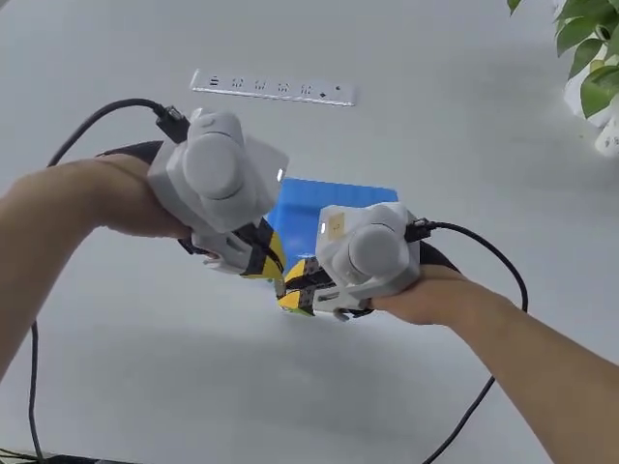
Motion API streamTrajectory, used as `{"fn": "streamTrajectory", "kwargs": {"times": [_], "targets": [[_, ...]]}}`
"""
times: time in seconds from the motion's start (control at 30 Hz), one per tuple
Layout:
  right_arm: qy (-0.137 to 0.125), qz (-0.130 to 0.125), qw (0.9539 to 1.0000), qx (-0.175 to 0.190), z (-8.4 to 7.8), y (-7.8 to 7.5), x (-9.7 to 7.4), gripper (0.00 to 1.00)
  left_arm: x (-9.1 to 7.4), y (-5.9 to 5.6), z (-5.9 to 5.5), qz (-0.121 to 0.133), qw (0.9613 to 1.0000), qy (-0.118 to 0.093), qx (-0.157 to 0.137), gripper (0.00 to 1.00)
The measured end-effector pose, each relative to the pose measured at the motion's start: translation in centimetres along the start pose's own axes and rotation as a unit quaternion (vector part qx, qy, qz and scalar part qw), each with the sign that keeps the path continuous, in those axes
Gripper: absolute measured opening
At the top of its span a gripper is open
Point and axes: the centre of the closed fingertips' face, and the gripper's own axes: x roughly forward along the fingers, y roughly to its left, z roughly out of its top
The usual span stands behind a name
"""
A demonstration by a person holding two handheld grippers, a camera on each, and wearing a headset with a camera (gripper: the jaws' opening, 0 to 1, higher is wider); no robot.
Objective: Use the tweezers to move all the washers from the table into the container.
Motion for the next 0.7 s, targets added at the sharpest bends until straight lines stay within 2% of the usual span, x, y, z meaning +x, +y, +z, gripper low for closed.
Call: {"fn": "streamTrajectory", "kwargs": {"times": [0.27,0.7], "targets": [[0.002,0.003,1.0000,0.003,-0.40,0.16,0.33,0.11,0.59,0.01,-0.13,0.000,1.0000,-0.003,0.000,0.04],[-0.001,0.001,1.0000,0.003,-0.32,0.21,0.20,0.11,0.64,0.01,-0.07,-0.002,1.0000,-0.006,0.000,0.04]]}}
